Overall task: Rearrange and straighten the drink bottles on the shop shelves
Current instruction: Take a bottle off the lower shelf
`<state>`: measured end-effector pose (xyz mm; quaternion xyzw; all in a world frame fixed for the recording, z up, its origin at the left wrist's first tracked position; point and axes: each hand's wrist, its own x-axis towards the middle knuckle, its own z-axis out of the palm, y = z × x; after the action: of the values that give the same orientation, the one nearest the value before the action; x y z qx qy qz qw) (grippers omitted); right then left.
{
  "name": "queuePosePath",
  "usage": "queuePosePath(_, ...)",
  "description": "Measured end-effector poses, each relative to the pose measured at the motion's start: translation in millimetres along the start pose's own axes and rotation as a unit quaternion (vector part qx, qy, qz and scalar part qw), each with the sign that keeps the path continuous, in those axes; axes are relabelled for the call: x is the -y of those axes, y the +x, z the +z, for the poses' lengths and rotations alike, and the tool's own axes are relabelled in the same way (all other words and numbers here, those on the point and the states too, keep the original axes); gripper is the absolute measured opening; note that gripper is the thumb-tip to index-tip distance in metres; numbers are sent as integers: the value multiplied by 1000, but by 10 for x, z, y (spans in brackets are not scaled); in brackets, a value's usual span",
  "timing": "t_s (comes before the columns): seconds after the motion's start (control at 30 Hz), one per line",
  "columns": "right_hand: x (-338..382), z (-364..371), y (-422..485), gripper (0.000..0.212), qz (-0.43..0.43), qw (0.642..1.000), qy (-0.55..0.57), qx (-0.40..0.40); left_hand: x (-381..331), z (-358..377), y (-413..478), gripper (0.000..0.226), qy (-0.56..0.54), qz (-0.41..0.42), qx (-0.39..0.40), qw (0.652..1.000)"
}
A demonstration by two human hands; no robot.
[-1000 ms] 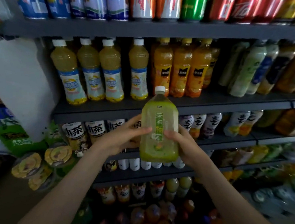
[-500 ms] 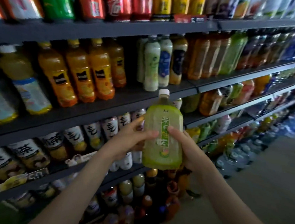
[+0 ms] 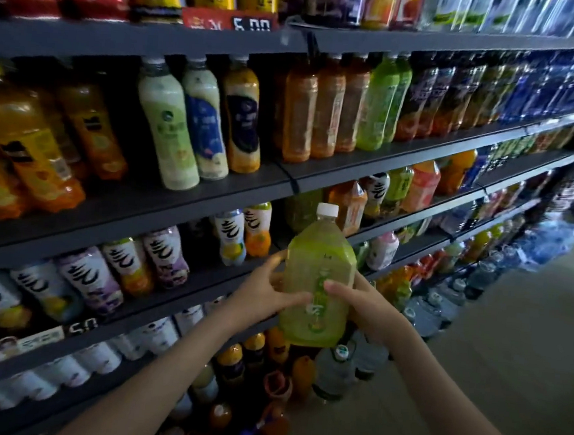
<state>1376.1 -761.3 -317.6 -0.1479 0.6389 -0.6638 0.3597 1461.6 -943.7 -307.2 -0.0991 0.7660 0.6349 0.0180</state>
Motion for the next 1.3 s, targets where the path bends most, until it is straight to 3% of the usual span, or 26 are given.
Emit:
queuePosePath(0.13, -64, -486, 409, 79, -38, 996, -70, 43, 163, 148, 476, 92, 50, 46, 2, 998)
queuePosePath(0.37, -79, -1064, 1289, 84, -105, 980, -165, 43, 243, 298, 1347, 90, 140, 86, -39, 986)
queuePosePath(0.7, -467, -1355, 2419, 76, -165, 975, -149, 31, 906, 306, 2337, 87, 130, 70, -157, 976)
queuePosePath(0.8, -436, -1358, 2598, 61, -171, 974, -140, 48, 1014, 256, 2527, 83, 106, 68, -174, 977)
queuePosePath(0.97, -458, -1195, 2734, 44, -207, 946, -231, -91, 1021, 249, 2700, 81, 92, 26, -226, 969)
queuePosePath(1.13, -533, -1174, 2716, 42, -233, 932, -246, -126, 977, 409, 2697, 80, 200, 0, -294, 935)
queuePosePath(1.3, -514, -1185, 2626, 62, -231, 911, -307, -148, 841, 642, 2712, 68, 243, -74, -373, 893)
